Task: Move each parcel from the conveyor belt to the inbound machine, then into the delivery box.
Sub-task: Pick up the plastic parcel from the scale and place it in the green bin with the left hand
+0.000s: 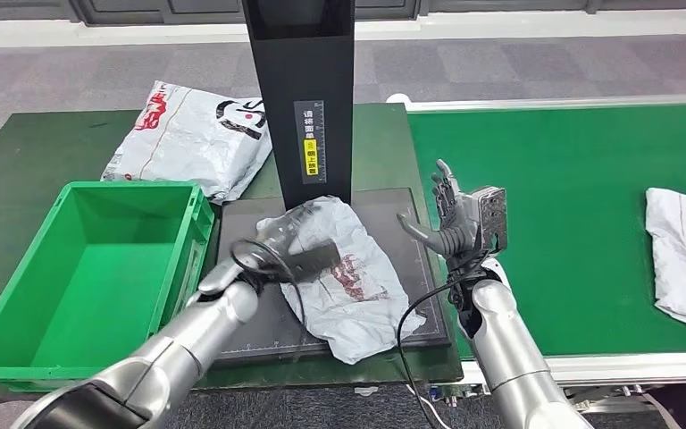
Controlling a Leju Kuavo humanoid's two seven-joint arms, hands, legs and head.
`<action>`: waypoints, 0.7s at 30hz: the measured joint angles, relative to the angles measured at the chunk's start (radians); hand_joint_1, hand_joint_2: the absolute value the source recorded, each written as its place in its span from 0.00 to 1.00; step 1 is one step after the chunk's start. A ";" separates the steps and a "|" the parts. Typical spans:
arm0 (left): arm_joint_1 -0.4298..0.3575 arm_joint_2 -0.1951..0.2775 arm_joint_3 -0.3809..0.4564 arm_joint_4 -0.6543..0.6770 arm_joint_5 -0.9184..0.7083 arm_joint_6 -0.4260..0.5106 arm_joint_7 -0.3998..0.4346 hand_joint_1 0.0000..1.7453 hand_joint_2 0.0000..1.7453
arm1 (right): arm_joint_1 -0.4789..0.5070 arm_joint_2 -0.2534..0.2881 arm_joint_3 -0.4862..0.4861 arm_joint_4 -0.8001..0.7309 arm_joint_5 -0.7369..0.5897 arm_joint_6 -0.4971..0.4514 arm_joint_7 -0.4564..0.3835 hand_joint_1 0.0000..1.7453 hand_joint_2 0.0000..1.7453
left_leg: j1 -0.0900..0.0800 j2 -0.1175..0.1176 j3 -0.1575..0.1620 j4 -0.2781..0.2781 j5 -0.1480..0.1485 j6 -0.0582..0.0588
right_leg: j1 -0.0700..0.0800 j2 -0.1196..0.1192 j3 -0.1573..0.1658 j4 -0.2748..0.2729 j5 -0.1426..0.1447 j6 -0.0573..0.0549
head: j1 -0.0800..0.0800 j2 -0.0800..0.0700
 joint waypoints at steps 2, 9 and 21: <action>0.011 0.000 -0.089 0.009 -0.095 -0.007 0.046 0.25 1.00 | 0.004 0.000 -0.013 -0.001 0.031 0.003 0.002 0.00 1.00 | -0.001 0.010 0.000 0.001 -0.001 0.001 | -0.001 0.011 -0.003 0.000 0.003 0.001 | 0.000 0.000; -0.018 0.002 -0.289 0.027 -0.266 -0.088 0.099 1.00 1.00 | 0.038 -0.005 -0.020 -0.034 0.102 0.015 0.019 0.00 1.00 | -0.002 0.020 0.006 0.001 -0.005 0.002 | -0.002 0.021 -0.001 -0.001 0.003 0.002 | 0.000 0.000; -0.033 0.004 -0.350 0.036 -0.250 -0.101 0.027 1.00 1.00 | 0.062 -0.005 -0.020 -0.069 0.114 0.021 0.027 0.00 1.00 | -0.001 0.023 0.008 0.000 -0.003 0.000 | -0.001 0.023 0.000 0.000 0.005 0.001 | 0.000 0.000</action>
